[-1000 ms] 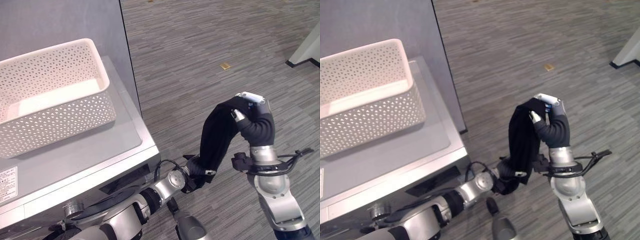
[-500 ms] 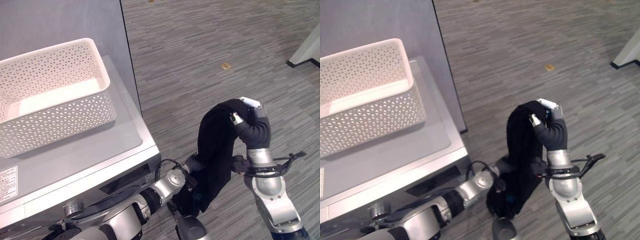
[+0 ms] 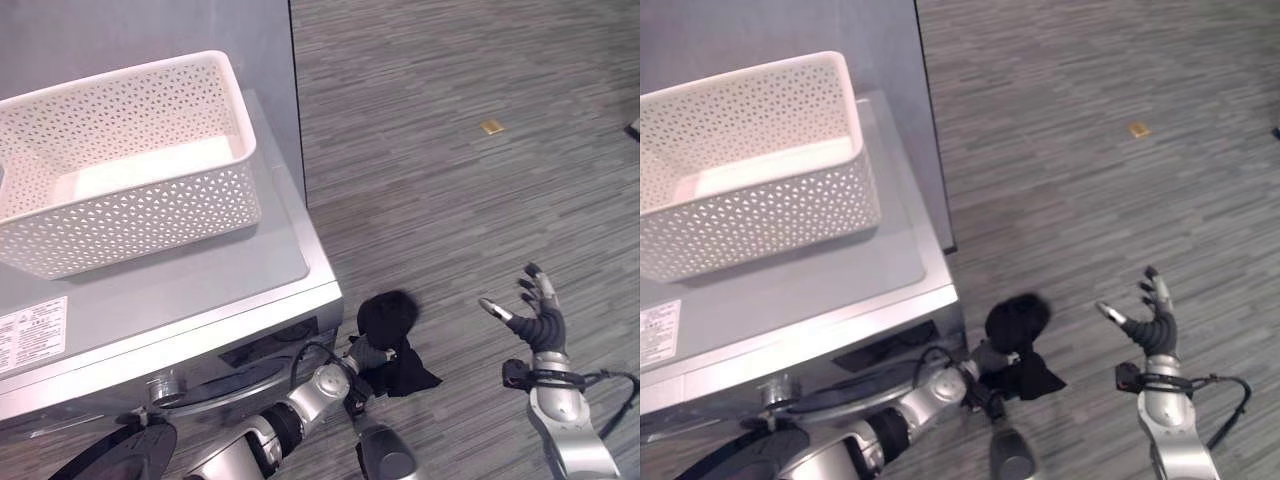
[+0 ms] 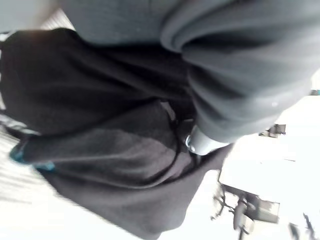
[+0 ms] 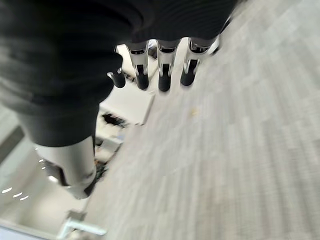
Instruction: Grab the laundry basket,head to the washer,open it,put in the laundry and shut it.
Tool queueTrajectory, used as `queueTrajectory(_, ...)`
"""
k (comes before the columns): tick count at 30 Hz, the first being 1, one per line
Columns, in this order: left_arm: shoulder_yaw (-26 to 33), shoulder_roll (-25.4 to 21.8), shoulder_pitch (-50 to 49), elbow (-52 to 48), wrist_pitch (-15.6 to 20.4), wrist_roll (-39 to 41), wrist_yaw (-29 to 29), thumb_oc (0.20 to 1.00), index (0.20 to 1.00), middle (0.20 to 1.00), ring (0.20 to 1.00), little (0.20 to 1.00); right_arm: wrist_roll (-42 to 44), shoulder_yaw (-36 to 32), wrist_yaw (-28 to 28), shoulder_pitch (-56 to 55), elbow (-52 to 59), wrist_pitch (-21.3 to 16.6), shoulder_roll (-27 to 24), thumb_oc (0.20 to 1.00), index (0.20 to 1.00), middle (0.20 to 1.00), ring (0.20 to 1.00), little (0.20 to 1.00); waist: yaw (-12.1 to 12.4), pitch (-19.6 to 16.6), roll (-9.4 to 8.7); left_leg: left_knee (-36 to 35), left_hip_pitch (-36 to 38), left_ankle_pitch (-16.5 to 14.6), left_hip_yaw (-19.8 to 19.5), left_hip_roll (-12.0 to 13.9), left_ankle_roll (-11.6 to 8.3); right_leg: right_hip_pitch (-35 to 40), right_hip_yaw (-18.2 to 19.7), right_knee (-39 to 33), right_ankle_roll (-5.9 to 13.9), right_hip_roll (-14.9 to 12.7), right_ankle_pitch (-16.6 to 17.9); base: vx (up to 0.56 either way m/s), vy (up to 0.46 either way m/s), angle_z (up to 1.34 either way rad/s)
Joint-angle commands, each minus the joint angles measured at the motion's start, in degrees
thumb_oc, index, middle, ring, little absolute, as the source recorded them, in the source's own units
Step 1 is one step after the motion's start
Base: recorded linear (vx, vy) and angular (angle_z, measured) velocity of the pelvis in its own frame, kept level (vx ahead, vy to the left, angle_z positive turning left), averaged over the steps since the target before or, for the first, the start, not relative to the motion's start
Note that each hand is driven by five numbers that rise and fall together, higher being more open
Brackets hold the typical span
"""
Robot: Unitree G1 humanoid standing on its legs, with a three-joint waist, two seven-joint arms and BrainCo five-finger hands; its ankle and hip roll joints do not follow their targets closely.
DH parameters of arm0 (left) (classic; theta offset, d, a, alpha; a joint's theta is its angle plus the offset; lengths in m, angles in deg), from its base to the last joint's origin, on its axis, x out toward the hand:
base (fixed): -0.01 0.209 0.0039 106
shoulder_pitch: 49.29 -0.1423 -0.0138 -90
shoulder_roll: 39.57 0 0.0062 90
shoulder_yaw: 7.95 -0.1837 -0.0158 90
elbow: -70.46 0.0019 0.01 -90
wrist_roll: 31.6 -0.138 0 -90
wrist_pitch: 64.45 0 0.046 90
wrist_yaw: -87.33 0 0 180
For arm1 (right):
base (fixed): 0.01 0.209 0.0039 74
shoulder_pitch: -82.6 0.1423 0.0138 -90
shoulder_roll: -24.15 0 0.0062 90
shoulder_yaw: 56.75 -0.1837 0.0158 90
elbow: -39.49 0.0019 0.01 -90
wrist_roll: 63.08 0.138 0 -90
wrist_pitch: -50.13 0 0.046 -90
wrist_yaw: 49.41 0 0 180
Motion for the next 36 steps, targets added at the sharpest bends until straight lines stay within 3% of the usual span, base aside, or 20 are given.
queueTrajectory(1, 4.45, 2.98, 0.88, -1.92, 3.78, 0.32, 2.40, 0.200, 0.200, 0.200, 0.200, 0.200, -1.86, -1.52, 4.00, -1.64, -5.81, -0.37, 0.34, 1.000, 1.000, 1.000, 1.000, 1.000, -0.99, -1.24, -1.64, -0.24, -0.19, 19.12, -4.84, 8.57, -8.60, 9.23, -3.22, 0.32, 1.74, 0.13, -10.27, -0.03, 0.010, 0.06)
queueTrajectory(9, 6.79, -0.79, -0.63, -4.75, 4.37, 1.07, 2.18, 0.200, 0.200, 0.200, 0.200, 0.200, 0.70, 2.65, 0.59, -1.60, -18.46, -0.49, 1.69, 1.000, 1.000, 1.000, 1.000, 1.000, 1.42, 1.07, -1.02, 0.04, -3.41, 20.72, -9.30, 7.77, -8.48, 8.89, -5.80, 0.32, 1.00, -0.78, -10.88, -0.03, -0.012, 0.18)
queueTrajectory(18, 13.01, -5.62, -6.83, -10.33, 6.28, 10.00, 0.57, 0.200, 0.200, 0.200, 0.200, 0.200, 5.74, 14.62, -2.55, 11.14, -25.94, -2.01, 2.45, 1.000, 1.000, 1.000, 1.000, 1.000, 8.26, 3.26, -1.93, 0.50, -8.71, 18.69, -16.62, 4.62, -8.07, 7.01, -9.30, 0.32, 1.56, -2.57, -10.67, -0.03, -0.011, 0.34)
queueTrajectory(27, 20.46, -9.80, -15.99, -15.28, 6.84, 15.74, -1.71, 0.200, 0.200, 0.200, 0.200, 0.200, 15.86, 19.10, -4.54, 17.97, -34.48, -2.00, 6.74, 1.000, 1.000, 1.000, 1.000, 1.000, 12.29, 5.88, -5.03, 0.67, -12.40, 17.92, -15.71, 6.09, -7.64, 4.64, -10.60, 0.32, 1.44, -1.82, -9.83, -0.02, -0.020, 0.06)
queueTrajectory(32, 26.15, -16.00, -24.16, -20.15, 5.48, 16.50, -0.26, 0.200, 0.200, 0.200, 0.200, 0.200, 22.07, 16.34, -5.53, 18.14, -44.14, -0.59, 9.42, 1.000, 1.000, 1.000, 1.000, 1.000, 13.91, 6.42, -6.15, 1.73, -14.37, 17.30, -16.41, 6.16, -7.31, 3.74, -10.37, 0.32, 1.10, -1.19, -9.54, 0.01, -0.002, 0.01)
queueTrajectory(36, 29.52, -16.94, -27.36, -21.32, 5.39, 17.66, -0.08, 0.200, 0.200, 0.200, 0.200, 0.200, 23.53, 13.80, -6.01, 18.65, -54.59, 0.02, 10.28, 1.000, 1.000, 1.000, 1.000, 1.000, 14.80, 6.89, -6.39, 2.37, -16.13, 16.80, -16.69, 5.51, -7.19, 2.43, -10.46, 0.32, 1.18, -1.22, -9.09, 0.00, 0.011, 0.04)
